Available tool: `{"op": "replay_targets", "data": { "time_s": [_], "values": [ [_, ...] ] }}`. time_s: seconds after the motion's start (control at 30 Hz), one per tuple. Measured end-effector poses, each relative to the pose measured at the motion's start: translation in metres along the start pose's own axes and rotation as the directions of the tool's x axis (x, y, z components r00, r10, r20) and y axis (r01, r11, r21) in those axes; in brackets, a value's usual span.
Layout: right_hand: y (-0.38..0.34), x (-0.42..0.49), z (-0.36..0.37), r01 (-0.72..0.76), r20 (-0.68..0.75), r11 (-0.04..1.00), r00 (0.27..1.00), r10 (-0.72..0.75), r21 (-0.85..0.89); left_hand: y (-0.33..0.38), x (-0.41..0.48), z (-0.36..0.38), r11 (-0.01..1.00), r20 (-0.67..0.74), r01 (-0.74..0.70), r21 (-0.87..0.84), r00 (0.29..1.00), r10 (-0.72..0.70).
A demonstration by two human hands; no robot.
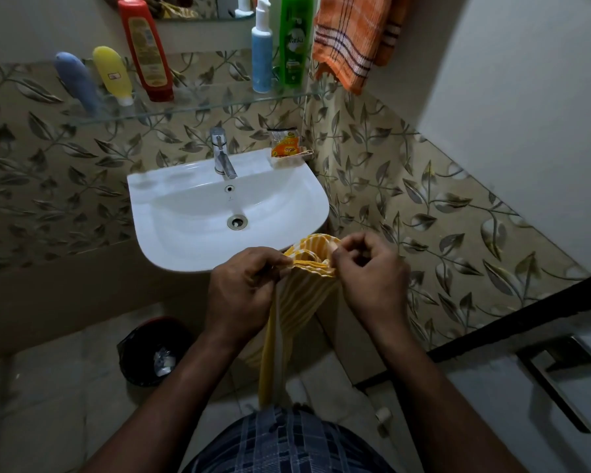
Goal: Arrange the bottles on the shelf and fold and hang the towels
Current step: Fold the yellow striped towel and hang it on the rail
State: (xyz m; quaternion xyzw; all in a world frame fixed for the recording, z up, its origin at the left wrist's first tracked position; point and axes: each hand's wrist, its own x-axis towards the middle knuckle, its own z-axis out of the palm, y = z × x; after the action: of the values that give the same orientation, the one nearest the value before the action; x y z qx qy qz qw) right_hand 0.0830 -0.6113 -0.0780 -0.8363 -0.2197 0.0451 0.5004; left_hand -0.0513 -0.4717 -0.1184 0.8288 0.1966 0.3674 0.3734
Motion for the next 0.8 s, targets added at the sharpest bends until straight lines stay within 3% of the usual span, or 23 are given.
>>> {"op": "replay_targets", "data": {
  "time_s": [0.03,0.1,0.17,0.33,0.4,0.53,0.67,0.8],
  "values": [
    [0.004,0.009,-0.005,0.119,-0.042,0.980,0.991,-0.127,-0.161,0.000,0.000,0.000,1.000,0.005,-0.006,-0.007,1.000,0.006],
    [0.007,0.023,-0.005,0.248,0.120,0.924,0.968,-0.221,-0.292,0.001,0.000,-0.001,1.000,0.026,-0.025,-0.015,0.999,0.025],
    [0.007,0.030,0.004,0.271,0.292,0.887,0.942,-0.165,-0.374,0.005,0.000,0.000,0.998,0.064,-0.062,-0.008,0.996,0.062],
    [0.004,0.036,0.023,0.322,0.488,0.775,0.873,-0.021,-0.543,0.009,0.003,0.002,0.990,0.141,-0.136,0.042,0.982,0.129],
    [0.007,0.038,0.024,0.266,0.446,0.769,0.894,0.028,-0.582,0.005,0.003,-0.001,0.986,0.145,-0.143,0.086,0.981,0.130],
    [0.017,0.049,0.006,0.057,0.342,0.853,0.928,0.147,-0.519,-0.007,0.003,-0.009,0.968,0.197,-0.172,0.181,0.971,0.136],
    [0.018,0.060,0.003,0.094,0.344,0.841,0.932,0.113,-0.532,-0.019,0.004,-0.015,0.960,0.237,-0.213,0.182,0.957,0.167],
    [0.024,0.066,0.010,0.141,0.495,0.857,0.857,0.145,-0.496,-0.031,0.006,-0.016,0.963,0.275,-0.197,0.183,0.951,0.143]
  ]
}}
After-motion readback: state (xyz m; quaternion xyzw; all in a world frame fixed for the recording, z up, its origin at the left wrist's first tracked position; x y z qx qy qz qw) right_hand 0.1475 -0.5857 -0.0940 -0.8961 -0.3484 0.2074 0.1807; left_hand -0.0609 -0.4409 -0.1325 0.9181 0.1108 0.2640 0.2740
